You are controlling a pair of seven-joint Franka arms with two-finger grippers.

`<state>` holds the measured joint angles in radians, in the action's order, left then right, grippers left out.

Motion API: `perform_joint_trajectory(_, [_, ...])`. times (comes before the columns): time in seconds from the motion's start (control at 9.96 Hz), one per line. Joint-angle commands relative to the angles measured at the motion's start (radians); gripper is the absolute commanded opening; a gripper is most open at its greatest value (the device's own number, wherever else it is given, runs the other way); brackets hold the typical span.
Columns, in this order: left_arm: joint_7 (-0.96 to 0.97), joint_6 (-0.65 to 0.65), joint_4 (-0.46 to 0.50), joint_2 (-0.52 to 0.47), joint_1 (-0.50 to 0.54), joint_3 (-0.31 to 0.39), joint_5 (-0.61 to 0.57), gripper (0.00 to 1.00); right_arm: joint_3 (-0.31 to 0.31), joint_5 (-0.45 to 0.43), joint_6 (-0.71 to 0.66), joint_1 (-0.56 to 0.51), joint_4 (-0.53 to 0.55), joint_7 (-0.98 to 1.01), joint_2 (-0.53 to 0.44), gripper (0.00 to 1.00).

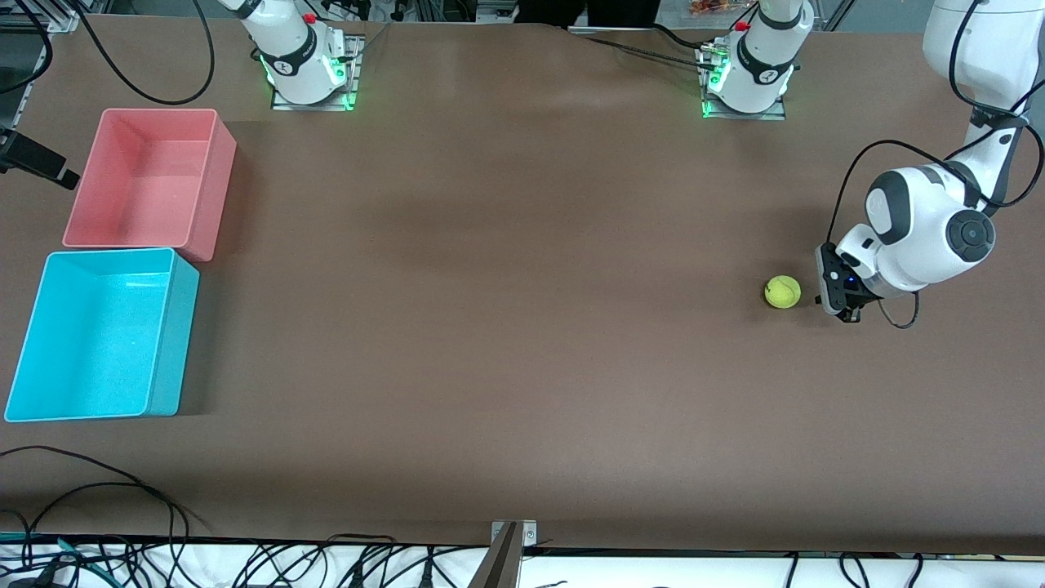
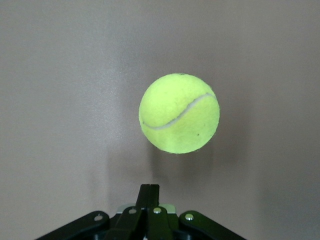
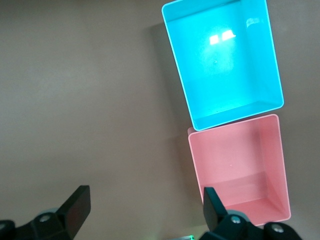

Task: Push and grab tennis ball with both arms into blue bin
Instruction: 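Position the left gripper against the ball's side away from the bins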

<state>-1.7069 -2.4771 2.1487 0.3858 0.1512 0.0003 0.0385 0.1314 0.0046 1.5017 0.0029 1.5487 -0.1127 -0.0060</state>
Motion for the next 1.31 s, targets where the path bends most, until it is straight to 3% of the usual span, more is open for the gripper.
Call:
perform_joint_trajectory(0.0, [-0.040, 0.000, -0.026, 0.033, 0.005, -0.003, 0.032, 0.00, -0.001, 0.018, -0.014, -0.004, -0.019, 0.008, 0.006, 1.00])
perform_joint_trajectory(0.5, [-0.028, 0.001, -0.017, 0.048, -0.025, -0.003, 0.093, 0.00, -0.001, 0.018, -0.014, -0.004, -0.021, 0.008, 0.006, 1.00])
perform_joint_trajectory(1.2, [-0.039, 0.009, 0.017, 0.053, -0.012, 0.000, 0.081, 0.00, -0.001, 0.018, -0.014, -0.004, -0.019, 0.008, 0.006, 1.00])
